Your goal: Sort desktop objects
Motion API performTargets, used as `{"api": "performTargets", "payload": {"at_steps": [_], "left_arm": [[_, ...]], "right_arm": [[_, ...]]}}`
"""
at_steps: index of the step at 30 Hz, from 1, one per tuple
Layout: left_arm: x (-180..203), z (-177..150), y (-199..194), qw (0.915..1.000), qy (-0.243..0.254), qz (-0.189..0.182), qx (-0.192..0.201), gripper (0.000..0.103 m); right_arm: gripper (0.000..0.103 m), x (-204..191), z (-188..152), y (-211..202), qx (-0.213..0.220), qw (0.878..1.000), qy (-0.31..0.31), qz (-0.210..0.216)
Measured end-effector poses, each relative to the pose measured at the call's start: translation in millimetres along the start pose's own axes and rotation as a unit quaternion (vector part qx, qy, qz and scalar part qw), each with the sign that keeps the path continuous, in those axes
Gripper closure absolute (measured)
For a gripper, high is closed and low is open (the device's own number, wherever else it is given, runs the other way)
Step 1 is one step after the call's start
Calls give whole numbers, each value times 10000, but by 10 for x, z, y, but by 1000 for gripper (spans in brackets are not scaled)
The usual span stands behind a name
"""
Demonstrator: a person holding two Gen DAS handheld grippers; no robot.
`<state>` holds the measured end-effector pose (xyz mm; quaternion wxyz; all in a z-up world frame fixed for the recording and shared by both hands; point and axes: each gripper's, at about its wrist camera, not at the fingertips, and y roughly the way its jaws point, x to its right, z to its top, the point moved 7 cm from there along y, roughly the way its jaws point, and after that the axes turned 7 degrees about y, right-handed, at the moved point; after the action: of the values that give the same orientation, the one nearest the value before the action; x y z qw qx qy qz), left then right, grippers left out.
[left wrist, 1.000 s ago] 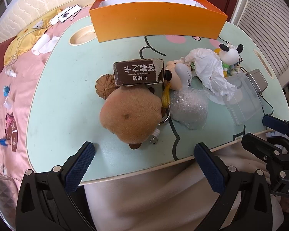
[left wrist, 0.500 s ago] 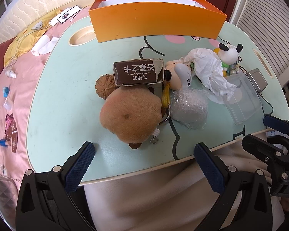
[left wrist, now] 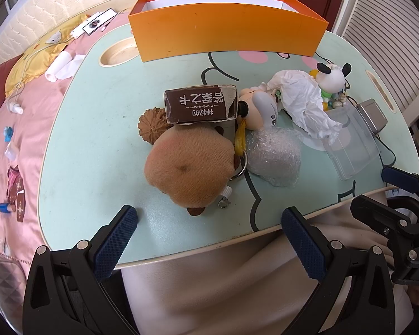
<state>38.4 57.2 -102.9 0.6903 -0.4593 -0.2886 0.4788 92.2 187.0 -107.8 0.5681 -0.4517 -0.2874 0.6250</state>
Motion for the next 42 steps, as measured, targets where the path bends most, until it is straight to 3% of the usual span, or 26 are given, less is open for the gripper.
{"api": "performTargets", "payload": {"at_steps": [42], "left_arm": [[-42, 100, 25, 10000, -17, 8, -77, 0]], "right_arm": [[4, 117, 69, -6, -104, 9994, 221, 232]]}}
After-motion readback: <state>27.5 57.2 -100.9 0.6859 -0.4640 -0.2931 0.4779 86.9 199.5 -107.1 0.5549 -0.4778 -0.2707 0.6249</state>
